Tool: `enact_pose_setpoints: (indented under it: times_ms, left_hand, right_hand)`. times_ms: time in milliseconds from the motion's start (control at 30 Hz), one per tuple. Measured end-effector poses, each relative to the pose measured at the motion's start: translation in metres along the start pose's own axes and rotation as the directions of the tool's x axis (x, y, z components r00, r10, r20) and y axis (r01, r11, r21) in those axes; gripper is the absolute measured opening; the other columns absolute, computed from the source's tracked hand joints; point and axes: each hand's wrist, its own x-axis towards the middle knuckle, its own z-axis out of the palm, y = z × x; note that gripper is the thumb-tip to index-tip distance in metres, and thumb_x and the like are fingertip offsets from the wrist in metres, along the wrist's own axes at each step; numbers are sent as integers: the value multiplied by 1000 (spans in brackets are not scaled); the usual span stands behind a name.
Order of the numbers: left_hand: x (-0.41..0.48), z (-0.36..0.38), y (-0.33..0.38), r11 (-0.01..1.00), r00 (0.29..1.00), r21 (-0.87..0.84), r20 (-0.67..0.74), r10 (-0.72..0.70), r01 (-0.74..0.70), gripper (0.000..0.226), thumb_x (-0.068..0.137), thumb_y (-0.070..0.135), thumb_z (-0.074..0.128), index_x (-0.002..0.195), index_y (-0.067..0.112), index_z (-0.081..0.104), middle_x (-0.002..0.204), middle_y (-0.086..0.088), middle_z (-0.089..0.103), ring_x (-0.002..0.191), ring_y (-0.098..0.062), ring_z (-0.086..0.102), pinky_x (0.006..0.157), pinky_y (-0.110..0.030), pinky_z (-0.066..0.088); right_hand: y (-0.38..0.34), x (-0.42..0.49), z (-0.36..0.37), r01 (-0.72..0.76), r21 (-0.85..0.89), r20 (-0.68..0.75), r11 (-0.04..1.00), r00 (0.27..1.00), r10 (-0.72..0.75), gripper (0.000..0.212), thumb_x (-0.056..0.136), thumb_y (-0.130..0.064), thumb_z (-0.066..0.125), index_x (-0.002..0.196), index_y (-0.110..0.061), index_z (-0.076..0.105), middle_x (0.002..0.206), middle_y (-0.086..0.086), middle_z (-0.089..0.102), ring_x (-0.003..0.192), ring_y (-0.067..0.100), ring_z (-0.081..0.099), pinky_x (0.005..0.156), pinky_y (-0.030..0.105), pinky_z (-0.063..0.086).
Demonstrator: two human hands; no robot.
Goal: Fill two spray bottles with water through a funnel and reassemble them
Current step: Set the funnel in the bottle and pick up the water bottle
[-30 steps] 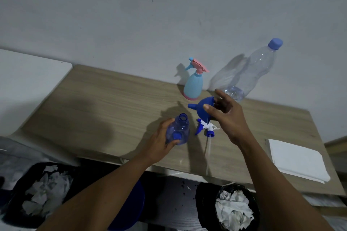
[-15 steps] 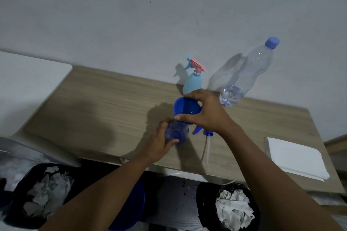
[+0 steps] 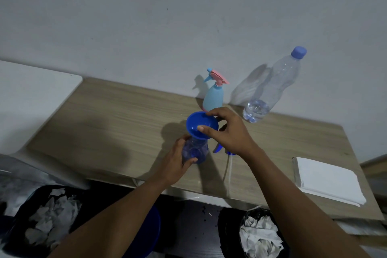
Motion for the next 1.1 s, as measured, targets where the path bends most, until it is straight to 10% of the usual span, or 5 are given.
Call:
enact_pose_setpoints:
  times_ms: [200,433,667,1100]
  left_hand:
    - [-40,15,4,980,971,183,-235,-36,81,63,78,31,83,129,12,51,124,-1,50,106,6,41,87,-12,40]
    - [-10,103,81,999,997,-29,62,48,-46,60,83,44,73,132,43,39,114,24,51,107,9,51,87,-16,46]
    - [182,134,184,986,979,-167,-197,-43,10,75,87,28,75,148,22,32,145,-3,47,130,-19,47,106,-36,44]
    - [199,125,225,982,993,-161,-57,-107,97,71,90,27,72,151,26,35,144,-2,54,125,-23,56,104,-40,50]
  right_hand:
    - [40,-19,-31,-129,183,-270,975,947,176,34,86,-43,75,112,-22,71,113,-9,70,98,9,65,71,21,52]
    - [101,-20,-118,-258,303,-454,917,807,377,33,93,-36,68,118,-14,67,99,-8,69,88,13,67,85,53,58]
    - [108,42,-198,-220,344,-333,913,881,337,47,102,-43,49,144,-21,49,142,3,55,122,20,57,100,47,52]
    - [95,8,-211,-142,491,-162,859,954,251,45,106,-33,46,151,-28,40,151,-5,49,133,17,53,110,41,46]
